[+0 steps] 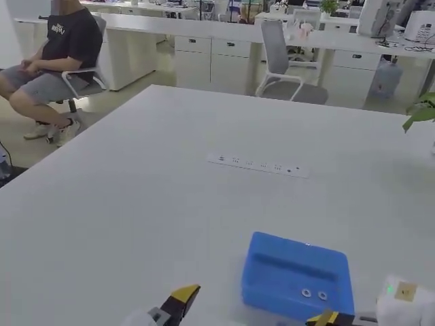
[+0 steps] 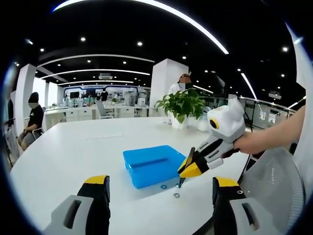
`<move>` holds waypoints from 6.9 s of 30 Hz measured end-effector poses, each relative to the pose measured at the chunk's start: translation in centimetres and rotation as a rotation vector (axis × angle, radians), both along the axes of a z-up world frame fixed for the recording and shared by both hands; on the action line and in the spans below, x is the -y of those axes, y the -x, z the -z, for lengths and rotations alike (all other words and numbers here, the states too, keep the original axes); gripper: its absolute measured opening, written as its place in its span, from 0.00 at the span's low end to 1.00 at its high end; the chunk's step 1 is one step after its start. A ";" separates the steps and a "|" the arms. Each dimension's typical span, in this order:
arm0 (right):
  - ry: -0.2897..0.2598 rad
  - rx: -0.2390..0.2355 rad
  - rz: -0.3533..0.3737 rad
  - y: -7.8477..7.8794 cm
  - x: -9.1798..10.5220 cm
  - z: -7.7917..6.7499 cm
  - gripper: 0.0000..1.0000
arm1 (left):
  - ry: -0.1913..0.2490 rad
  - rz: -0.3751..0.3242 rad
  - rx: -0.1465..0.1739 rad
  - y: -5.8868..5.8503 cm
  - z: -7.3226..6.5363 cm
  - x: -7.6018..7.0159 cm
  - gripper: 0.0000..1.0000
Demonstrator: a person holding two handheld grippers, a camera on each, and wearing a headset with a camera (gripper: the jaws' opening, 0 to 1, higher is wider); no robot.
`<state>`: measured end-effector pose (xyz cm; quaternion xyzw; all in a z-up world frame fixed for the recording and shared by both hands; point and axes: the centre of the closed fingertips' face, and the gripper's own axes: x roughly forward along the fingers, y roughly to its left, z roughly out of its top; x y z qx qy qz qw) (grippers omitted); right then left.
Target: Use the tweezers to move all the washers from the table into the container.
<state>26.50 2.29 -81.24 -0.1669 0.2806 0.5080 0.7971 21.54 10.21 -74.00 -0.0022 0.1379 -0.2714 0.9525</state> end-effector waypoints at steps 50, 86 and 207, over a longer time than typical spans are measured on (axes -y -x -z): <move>-0.139 -0.010 0.205 -1.7 -0.9 -6.4 0.03 | 0.026 0.002 -0.002 -0.1 -0.2 0.1 0.85; -0.112 -0.047 0.228 -10.5 -1.7 -3.0 0.03 | -0.002 0.023 -0.035 0.1 0.7 0.1 0.83; 0.012 -0.105 -0.028 2.2 -3.2 0.3 0.05 | -0.016 0.031 -0.043 0.2 1.1 0.0 0.79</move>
